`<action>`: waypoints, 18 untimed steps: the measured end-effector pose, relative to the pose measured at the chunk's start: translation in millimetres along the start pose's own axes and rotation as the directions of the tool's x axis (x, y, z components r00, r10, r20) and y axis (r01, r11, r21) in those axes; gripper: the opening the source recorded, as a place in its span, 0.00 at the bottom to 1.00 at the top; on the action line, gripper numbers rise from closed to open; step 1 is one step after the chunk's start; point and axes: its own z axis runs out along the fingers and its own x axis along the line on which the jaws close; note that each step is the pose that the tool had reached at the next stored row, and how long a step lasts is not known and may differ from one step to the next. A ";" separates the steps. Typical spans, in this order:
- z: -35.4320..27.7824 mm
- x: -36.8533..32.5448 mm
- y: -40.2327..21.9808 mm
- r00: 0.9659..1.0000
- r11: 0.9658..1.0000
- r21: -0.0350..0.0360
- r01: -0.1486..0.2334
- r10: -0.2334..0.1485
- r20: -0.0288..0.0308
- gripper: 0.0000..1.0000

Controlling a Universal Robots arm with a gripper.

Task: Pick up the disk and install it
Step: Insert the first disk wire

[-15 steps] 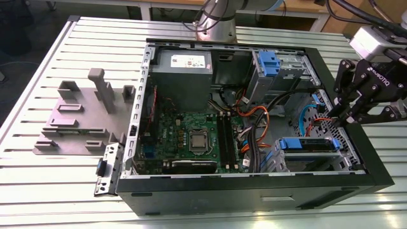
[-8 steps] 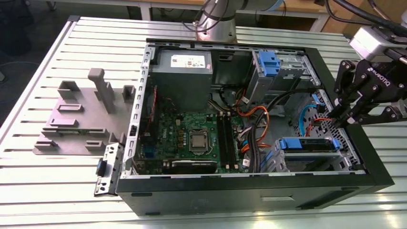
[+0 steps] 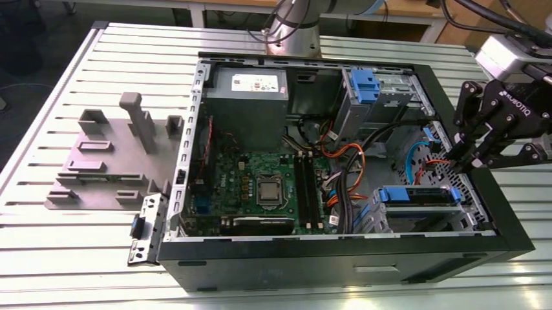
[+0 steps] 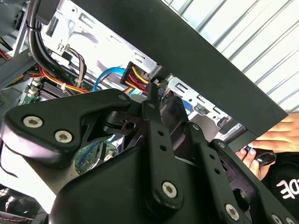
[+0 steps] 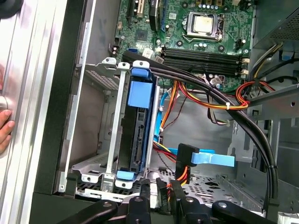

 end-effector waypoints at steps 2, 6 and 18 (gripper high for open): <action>-0.1 0.0 0.0 1.000 1.000 0.000 0.000 0.000 -0.001 0.31; -0.2 0.0 0.0 1.000 1.000 0.000 0.000 0.000 -0.002 0.31; -0.2 0.0 0.0 1.000 1.000 0.000 0.000 0.000 -0.003 0.22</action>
